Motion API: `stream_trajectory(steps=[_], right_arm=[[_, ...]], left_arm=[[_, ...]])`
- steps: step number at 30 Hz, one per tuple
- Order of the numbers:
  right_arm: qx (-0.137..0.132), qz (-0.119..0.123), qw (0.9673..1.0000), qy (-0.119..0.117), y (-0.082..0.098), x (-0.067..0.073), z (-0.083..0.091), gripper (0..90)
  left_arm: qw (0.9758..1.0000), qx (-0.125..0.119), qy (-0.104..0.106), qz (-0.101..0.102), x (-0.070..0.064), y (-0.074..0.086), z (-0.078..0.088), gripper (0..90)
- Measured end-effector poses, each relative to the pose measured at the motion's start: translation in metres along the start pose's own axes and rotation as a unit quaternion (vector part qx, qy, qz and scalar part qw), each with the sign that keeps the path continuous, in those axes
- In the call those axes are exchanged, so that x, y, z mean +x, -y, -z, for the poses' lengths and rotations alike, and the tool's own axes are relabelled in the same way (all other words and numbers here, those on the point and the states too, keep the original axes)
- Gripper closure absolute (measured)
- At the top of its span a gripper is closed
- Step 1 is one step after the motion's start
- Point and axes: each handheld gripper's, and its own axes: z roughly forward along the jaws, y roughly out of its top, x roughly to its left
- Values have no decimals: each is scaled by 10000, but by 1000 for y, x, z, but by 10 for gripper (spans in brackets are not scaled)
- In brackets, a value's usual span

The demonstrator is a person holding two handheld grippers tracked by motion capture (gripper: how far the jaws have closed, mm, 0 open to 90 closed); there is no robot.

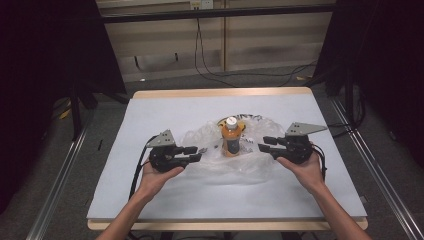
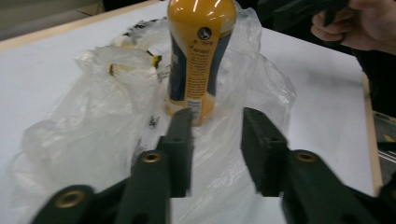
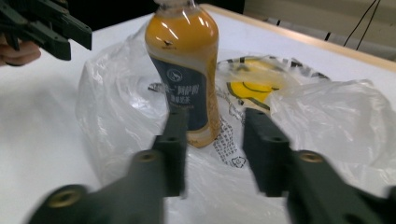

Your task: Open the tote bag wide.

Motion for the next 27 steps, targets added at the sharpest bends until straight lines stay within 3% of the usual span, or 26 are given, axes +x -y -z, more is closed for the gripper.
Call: stream_trajectory(steps=[1,2,3,5,8,12,16,20,23,24,25,27], right_arm=[[0,0,10000,0,0,0,0,547],[-63,-29,10000,9,1,2,3,497],[-128,-27,9999,97,1,4,6,450],[-308,-34,9994,138,3,6,11,343],[-441,-71,9981,436,4,11,16,133],[-704,-101,9960,532,9,16,26,25],[-776,-340,9956,406,18,16,36,23],[-777,-421,9951,435,25,18,44,15],[-810,-516,9940,529,33,18,52,25],[-790,-557,9934,623,35,19,55,25],[-743,-523,9933,716,38,19,57,19],[-696,-604,9922,836,42,20,62,19]], left_arm=[[10000,0,0,0,0,0,0,569],[10000,-43,-60,-22,0,2,3,569],[9998,-92,-148,-13,0,3,5,512],[9997,-127,-230,13,1,5,9,423],[9986,-180,-487,69,1,6,13,262],[9972,-318,-658,126,0,11,23,122],[9959,-384,-754,308,0,21,32,79],[9945,-547,-851,261,-1,28,41,60],[9925,-595,-1044,245,-5,31,49,51],[9928,-672,-960,247,-5,33,51,50],[9916,-611,-1105,275,-8,33,54,46],[9916,-609,-1118,244,-10,36,58,41]])
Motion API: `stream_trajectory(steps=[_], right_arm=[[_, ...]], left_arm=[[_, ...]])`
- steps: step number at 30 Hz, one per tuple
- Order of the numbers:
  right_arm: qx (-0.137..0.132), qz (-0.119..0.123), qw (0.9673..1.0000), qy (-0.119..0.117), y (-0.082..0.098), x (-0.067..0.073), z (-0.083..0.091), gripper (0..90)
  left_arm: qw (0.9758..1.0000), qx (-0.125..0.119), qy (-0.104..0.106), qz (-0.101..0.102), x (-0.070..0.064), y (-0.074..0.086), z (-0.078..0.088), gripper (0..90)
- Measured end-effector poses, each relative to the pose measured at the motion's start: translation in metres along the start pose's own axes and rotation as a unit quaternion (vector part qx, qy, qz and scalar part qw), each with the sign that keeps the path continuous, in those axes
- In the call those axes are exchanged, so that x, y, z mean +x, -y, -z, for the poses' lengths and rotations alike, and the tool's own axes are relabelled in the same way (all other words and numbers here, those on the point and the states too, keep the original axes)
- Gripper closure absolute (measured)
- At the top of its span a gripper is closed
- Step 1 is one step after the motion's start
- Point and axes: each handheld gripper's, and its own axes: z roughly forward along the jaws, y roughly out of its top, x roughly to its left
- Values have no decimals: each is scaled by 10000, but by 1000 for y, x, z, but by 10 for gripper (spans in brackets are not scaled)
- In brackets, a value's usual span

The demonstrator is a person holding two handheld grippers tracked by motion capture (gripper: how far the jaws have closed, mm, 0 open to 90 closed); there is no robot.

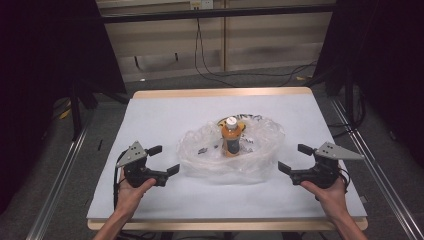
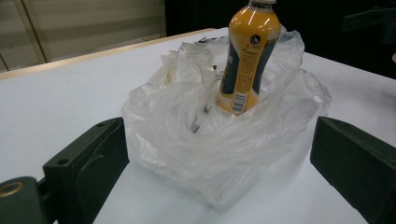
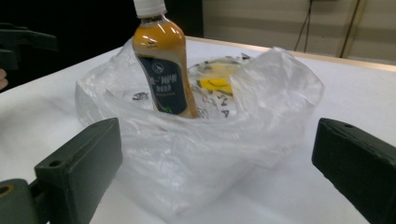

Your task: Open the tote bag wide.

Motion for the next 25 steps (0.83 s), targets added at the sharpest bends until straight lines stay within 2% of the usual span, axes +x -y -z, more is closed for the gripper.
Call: stream_trajectory(steps=[2,3,4,6,8,9,12,13,15,18,19,22,25], right_arm=[[90,-4,10000,40,3,0,6,35],[6,42,9998,204,6,2,14,38],[6,42,9998,204,6,2,14,38],[-63,54,9996,274,10,3,21,31],[-177,-6,9992,371,14,4,27,20],[-225,103,9983,530,16,5,33,22],[-260,165,9975,640,18,5,38,21],[-273,140,9972,682,19,4,39,18],[-251,-163,9965,782,24,3,42,9],[-245,-111,9965,795,25,1,45,13],[-281,-69,9959,854,24,0,47,13],[-353,-167,9955,863,26,0,50,14],[-314,-117,9957,862,28,-1,50,20]], left_arm=[[9999,14,-94,-38,-3,3,5,42],[9999,6,-114,-79,-5,5,7,41],[9998,36,-135,-114,-7,6,11,41],[9999,-22,-100,-51,-8,11,16,36],[9998,-26,-221,15,-10,15,21,36],[9996,3,-258,76,-11,18,23,36],[9994,29,-348,46,-15,26,28,37],[9994,36,-353,10,-16,28,31,36],[9995,18,-309,43,-17,32,34,36],[9992,-72,-379,107,-14,33,41,32],[9987,-152,-463,157,-13,35,45,32],[9980,-166,-574,187,-11,38,48,29],[9978,-92,-624,186,-8,42,45,28]])
